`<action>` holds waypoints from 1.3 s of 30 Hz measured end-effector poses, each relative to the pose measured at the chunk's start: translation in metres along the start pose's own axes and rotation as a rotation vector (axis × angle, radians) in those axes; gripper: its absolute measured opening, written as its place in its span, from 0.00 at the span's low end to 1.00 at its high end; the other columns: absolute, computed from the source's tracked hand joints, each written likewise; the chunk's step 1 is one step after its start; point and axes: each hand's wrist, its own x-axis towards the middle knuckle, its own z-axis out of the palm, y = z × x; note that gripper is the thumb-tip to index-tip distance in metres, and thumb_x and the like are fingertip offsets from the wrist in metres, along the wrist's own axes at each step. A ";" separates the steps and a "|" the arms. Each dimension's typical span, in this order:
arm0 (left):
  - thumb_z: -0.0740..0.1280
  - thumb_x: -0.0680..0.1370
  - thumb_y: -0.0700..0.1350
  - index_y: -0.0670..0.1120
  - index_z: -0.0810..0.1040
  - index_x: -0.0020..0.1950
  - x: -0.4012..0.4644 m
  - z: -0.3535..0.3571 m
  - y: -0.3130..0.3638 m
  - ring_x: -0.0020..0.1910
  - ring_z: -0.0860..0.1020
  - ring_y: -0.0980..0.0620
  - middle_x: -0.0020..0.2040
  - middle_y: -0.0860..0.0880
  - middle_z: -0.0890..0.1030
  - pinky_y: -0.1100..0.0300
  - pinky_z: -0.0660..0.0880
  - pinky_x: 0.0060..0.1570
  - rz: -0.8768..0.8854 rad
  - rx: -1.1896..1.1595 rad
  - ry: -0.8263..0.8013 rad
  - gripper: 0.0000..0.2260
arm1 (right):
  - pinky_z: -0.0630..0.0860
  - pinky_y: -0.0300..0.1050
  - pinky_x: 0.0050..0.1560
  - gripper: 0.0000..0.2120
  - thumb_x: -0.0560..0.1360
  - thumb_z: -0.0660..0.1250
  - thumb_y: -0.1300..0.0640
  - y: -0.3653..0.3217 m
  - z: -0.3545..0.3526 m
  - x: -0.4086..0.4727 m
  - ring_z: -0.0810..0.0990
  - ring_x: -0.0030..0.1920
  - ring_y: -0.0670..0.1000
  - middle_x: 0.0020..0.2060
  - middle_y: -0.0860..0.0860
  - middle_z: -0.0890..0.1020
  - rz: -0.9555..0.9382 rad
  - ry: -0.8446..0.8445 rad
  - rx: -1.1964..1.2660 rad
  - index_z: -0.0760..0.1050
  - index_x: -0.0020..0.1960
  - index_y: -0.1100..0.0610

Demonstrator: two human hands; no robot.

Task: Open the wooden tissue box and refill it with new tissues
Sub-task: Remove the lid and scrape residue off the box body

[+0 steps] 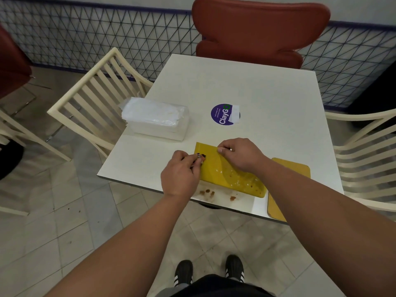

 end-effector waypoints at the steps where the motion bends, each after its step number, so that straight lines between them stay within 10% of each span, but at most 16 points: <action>1: 0.69 0.76 0.51 0.52 0.84 0.50 0.000 0.001 0.001 0.33 0.76 0.52 0.43 0.53 0.76 0.63 0.67 0.29 0.005 0.009 -0.010 0.07 | 0.67 0.41 0.53 0.15 0.82 0.58 0.49 0.000 0.000 0.000 0.76 0.60 0.53 0.61 0.49 0.80 -0.001 0.001 -0.004 0.78 0.63 0.52; 39: 0.67 0.77 0.52 0.52 0.84 0.52 0.023 0.005 0.028 0.39 0.78 0.51 0.47 0.53 0.77 0.62 0.68 0.33 0.013 0.022 -0.092 0.09 | 0.75 0.48 0.52 0.13 0.82 0.55 0.49 0.026 -0.007 -0.017 0.77 0.53 0.52 0.54 0.48 0.82 0.024 0.084 -0.069 0.78 0.58 0.47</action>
